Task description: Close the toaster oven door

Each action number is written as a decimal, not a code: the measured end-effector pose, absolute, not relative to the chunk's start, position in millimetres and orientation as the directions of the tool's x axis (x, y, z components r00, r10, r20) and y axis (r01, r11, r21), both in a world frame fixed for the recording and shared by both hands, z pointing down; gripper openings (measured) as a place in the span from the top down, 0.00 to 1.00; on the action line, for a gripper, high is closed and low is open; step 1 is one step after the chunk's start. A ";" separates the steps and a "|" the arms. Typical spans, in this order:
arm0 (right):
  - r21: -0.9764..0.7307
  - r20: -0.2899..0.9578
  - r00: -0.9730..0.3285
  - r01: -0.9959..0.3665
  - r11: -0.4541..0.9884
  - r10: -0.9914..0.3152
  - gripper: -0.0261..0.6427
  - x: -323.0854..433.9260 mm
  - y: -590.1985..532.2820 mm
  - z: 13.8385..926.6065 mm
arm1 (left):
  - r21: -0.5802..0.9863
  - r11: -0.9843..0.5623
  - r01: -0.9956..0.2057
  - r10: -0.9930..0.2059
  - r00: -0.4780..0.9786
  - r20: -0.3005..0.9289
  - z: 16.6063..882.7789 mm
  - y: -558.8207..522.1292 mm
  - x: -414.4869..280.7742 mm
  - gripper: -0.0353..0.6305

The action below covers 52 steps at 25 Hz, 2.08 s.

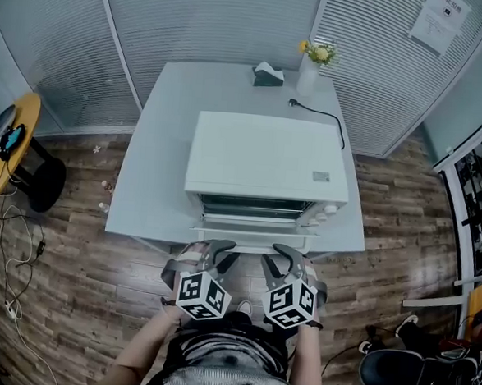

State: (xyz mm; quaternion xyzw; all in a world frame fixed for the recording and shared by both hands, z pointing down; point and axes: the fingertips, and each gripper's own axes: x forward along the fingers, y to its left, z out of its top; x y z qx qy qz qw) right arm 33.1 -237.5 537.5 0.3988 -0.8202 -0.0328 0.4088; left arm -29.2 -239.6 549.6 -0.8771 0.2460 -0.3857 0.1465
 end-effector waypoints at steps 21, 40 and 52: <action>0.322 0.540 -0.449 -0.672 0.667 -0.712 0.77 38.6 -299.7 508.1 | -0.466 -0.802 -0.374 -0.594 0.573 0.565 522.6 -302.0 -24.2 0.77; 0.287 0.502 -0.508 -0.665 0.689 -0.700 0.76 41.3 -322.7 502.0 | -0.467 -0.791 -0.395 -0.610 0.565 0.556 518.2 -325.1 -22.1 0.76; 0.290 0.462 -0.511 -0.685 0.668 -0.725 0.76 40.4 -318.1 497.5 | -0.406 -0.750 -0.523 -0.661 0.568 0.490 511.6 -325.8 -27.3 0.74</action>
